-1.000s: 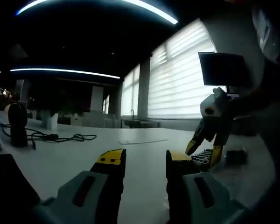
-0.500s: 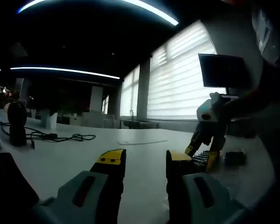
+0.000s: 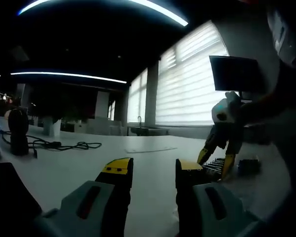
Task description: Grip medicine bottles put into box
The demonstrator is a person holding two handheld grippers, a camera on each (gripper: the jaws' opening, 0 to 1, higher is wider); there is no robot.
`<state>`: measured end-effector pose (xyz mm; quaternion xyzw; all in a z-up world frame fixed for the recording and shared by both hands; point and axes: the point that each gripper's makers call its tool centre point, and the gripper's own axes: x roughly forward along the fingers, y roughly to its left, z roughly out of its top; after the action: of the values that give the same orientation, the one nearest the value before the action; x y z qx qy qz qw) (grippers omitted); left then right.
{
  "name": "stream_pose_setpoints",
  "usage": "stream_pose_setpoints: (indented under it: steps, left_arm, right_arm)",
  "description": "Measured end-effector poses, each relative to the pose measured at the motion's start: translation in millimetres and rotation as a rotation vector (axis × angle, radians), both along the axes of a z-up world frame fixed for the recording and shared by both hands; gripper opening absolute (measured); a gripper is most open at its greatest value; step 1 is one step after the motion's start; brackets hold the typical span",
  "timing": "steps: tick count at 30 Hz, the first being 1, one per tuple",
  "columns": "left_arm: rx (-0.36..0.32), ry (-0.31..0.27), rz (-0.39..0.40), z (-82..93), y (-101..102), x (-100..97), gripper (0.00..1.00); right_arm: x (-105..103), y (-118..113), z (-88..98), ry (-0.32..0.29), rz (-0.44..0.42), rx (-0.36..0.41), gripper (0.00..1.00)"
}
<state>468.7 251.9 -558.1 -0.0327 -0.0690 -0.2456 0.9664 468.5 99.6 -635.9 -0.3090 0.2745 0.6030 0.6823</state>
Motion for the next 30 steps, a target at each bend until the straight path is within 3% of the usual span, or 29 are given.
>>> stream_pose_setpoints:
  steps: [19,30]
  left_arm:
    - [0.003,0.001,0.003,-0.1,0,0.4,0.27]
    - [-0.001,-0.001,0.001,0.4,-1,0.8,0.27]
  right_arm:
    - [-10,2,-7.8,0.029,0.009,-0.019,0.41]
    - [-13,0,-10.2,0.005,0.054,-0.062,0.41]
